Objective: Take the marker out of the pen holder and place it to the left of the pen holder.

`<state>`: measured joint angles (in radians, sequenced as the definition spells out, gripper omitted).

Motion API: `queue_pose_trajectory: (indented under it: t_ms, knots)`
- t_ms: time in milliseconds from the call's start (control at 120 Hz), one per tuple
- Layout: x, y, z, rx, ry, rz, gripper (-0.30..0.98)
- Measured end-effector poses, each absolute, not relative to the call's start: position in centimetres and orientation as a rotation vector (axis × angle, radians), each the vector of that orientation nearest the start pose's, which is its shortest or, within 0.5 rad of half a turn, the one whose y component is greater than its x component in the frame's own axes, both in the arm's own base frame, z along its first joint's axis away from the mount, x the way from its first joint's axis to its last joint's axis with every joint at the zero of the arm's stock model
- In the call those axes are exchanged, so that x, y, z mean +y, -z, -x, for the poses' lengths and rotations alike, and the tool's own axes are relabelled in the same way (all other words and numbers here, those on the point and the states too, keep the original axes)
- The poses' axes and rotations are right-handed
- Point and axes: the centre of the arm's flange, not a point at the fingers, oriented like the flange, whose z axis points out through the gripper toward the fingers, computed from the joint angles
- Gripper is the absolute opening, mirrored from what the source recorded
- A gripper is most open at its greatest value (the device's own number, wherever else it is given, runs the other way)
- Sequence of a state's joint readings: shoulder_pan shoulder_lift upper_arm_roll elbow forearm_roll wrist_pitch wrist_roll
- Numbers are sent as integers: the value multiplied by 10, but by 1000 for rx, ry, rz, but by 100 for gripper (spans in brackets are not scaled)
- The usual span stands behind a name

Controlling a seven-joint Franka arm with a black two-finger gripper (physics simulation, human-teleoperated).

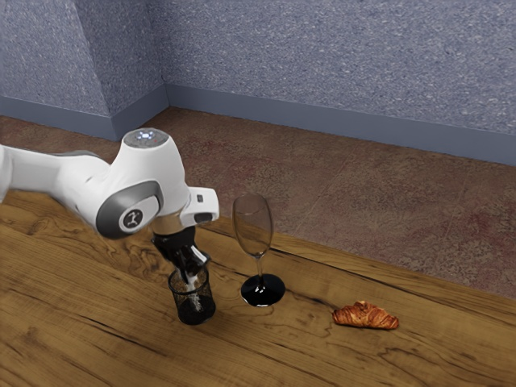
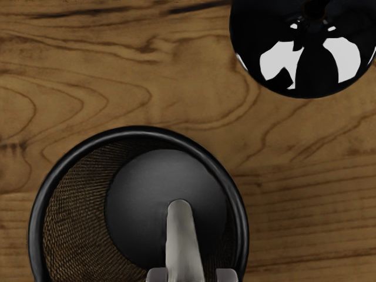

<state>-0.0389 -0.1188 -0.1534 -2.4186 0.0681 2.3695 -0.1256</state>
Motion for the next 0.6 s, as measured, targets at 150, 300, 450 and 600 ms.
queue_pose_trajectory:
  t_ms: [150, 300, 450, 600]
  knots:
    - [-93, -411, -497, 148, 187, 3070, -7]
    - [-81, -493, -514, 68, 146, 3058, -9]
    - [-28, -459, -544, -119, -365, 3012, -9]
    - [28, -370, -549, -288, -907, 2851, -10]
